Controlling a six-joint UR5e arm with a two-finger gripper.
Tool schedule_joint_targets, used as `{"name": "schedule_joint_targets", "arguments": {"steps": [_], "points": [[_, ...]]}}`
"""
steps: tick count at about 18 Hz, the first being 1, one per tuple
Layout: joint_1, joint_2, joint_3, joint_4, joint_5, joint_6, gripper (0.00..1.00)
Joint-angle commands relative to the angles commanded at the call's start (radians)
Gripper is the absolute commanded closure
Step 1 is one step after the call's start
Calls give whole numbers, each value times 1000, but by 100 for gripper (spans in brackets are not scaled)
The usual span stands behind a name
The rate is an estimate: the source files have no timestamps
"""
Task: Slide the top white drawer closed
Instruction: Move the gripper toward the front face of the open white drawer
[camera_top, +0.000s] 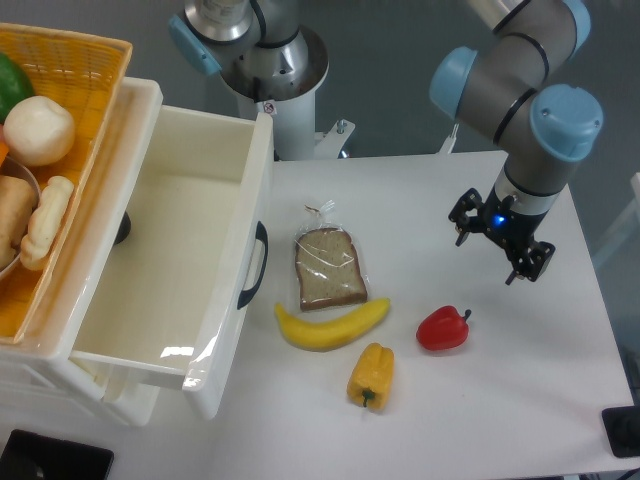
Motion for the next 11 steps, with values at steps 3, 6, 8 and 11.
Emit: {"name": "schedule_joint_targets", "arguments": {"steps": [3,6,8,11], "points": [[-2,3,-3,0,-3,-3,0],[-3,9,-32,0,-9,-6,0],[-12,20,-61,-2,-8,-17,0],[-31,38,-101,-5,-27,-70,0]]}}
